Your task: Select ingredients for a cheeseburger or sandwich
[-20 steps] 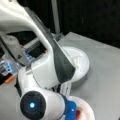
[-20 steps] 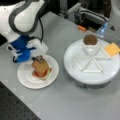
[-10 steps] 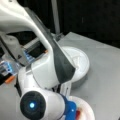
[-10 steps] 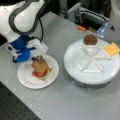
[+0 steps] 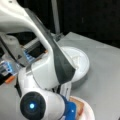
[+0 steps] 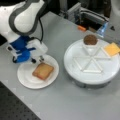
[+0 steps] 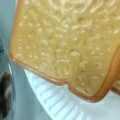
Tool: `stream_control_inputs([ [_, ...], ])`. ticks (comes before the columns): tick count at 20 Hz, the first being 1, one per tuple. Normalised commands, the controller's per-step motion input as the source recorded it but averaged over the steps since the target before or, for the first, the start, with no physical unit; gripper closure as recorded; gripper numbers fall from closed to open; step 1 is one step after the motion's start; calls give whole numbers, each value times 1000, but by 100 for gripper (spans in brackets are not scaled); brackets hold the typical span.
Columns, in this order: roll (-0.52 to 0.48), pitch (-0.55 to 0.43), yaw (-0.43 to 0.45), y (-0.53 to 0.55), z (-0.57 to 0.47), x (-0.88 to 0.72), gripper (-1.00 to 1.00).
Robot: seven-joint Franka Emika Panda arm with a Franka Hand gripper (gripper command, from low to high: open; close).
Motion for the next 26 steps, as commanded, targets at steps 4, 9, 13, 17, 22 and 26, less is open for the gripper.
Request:
stream_control_inputs([
  [4,19,-38,142,-169,-27,63,-100],
  [9,32,-20,148,-168,14,54,-100],
  [13,25,18,145,-138,134,58,-100],
  [17,-66,73,86,5,376,84,-100],
  [22,-245,121,-43,270,456,170,-100],
  [26,-536,84,-174,544,365,203,-100],
])
